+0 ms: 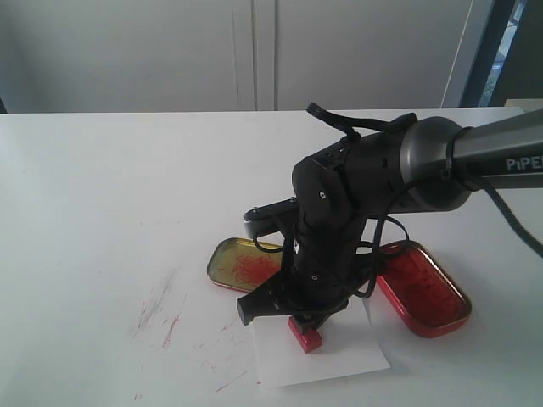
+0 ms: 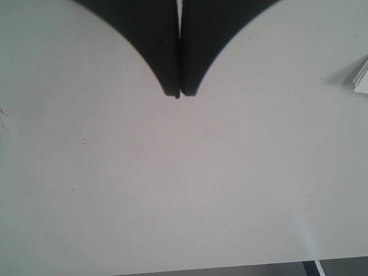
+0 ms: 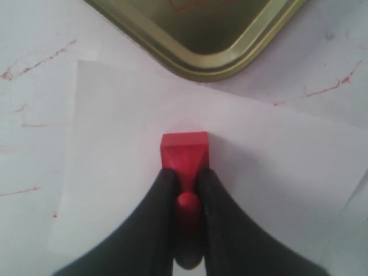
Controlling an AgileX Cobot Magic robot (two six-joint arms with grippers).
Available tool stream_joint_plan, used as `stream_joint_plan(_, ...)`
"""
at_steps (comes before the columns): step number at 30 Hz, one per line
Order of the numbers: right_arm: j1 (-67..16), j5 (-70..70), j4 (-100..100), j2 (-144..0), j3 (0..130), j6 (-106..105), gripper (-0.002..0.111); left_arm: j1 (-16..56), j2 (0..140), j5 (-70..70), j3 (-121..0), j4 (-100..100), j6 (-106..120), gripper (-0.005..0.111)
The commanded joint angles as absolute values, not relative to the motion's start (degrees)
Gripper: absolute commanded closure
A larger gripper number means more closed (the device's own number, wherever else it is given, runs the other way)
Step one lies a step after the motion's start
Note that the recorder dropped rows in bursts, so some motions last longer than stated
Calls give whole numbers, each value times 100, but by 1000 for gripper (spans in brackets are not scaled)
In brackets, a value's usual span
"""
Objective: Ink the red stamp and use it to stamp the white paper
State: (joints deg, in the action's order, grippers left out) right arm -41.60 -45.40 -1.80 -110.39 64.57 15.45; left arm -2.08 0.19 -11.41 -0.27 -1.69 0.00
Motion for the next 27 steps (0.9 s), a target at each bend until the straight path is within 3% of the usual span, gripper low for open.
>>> stream_joint_plan(1, -4161, -4621, -299, -11690, 6057, 1550, 108, -204, 0, -1157, 0, -173, 0, 107)
stream_joint_plan(27, -4161, -4580, -310, -11690, 6057, 1550, 108, -204, 0, -1157, 0, -173, 0, 107)
